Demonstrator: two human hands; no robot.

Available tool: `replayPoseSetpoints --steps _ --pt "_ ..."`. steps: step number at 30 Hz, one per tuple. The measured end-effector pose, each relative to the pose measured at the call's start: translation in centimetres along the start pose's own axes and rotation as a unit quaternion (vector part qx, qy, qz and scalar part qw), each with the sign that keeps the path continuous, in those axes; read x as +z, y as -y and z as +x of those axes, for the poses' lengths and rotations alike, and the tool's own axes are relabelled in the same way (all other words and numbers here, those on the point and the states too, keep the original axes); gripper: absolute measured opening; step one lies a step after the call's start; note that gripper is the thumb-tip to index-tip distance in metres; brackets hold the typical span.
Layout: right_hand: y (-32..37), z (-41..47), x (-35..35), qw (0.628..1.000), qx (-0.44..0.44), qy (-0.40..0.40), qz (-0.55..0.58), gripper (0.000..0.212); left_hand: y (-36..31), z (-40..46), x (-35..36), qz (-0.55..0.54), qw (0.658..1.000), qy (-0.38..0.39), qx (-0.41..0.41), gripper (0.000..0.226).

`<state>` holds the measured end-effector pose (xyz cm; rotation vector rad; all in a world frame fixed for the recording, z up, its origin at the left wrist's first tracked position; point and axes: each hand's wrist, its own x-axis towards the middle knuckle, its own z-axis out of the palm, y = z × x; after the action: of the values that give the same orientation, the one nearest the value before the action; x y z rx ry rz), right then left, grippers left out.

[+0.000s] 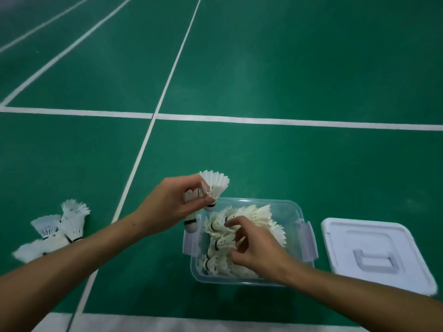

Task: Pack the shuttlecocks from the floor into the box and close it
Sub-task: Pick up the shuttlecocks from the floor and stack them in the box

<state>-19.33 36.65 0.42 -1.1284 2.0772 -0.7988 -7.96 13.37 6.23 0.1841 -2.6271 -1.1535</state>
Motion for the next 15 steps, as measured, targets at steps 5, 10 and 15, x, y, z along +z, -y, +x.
replayPoseSetpoints --steps 5,10,15 --pt "0.5 1.9 1.0 1.000 -0.011 0.005 -0.003 0.059 1.5 -1.3 0.2 0.027 1.000 -0.006 0.014 0.021" --pt "0.6 2.5 1.7 1.000 -0.002 0.005 0.023 0.063 2.2 -2.4 0.1 0.029 1.000 0.001 0.007 0.019" --pt "0.3 2.3 1.2 0.999 0.021 0.024 0.040 0.062 2.3 -3.1 0.1 0.107 0.993 0.031 0.033 0.025"
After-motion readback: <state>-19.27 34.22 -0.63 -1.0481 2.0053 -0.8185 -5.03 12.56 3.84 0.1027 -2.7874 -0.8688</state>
